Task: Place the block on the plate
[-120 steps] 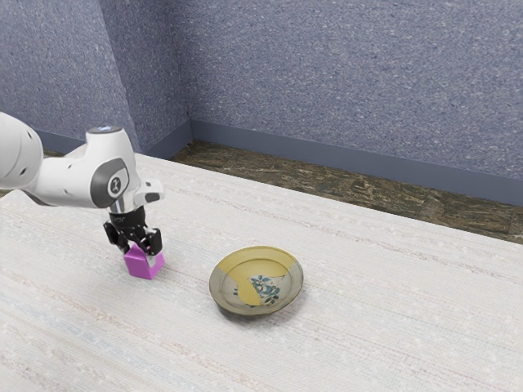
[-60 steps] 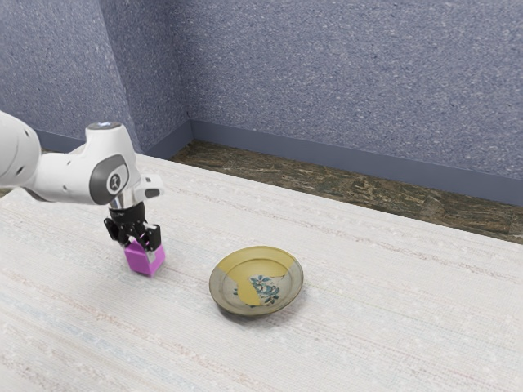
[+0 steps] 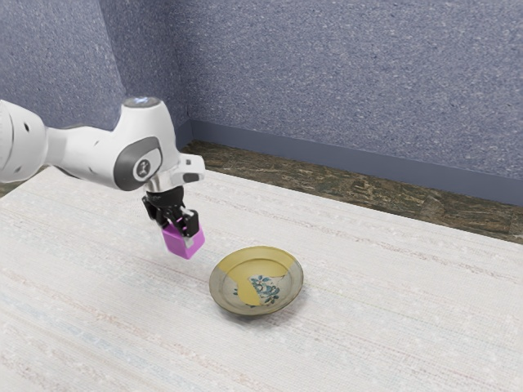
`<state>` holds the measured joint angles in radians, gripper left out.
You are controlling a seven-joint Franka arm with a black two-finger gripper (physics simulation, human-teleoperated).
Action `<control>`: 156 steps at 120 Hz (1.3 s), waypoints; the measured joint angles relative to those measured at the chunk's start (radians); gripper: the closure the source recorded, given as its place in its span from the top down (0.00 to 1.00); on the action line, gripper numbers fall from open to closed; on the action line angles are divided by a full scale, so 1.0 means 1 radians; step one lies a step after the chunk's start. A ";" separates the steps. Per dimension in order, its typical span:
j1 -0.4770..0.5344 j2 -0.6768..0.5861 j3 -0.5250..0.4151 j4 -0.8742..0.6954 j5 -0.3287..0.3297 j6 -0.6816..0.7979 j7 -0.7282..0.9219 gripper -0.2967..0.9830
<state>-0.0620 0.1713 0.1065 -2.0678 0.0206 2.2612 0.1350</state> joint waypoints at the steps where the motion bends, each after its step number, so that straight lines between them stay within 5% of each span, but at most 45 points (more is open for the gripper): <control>1: -0.005 -0.002 0.000 0.000 0.002 -0.001 -0.002 0.51; 35: -0.138 -0.005 -0.030 0.016 0.023 -0.012 -0.066 0.51; 101: -0.202 0.143 -0.104 0.095 0.018 -0.013 -0.183 0.51; 156: -0.201 0.112 -0.106 0.139 0.039 -0.061 -0.202 0.74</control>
<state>-0.2628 0.2834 0.0004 -1.9290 0.0596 2.2007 -0.0669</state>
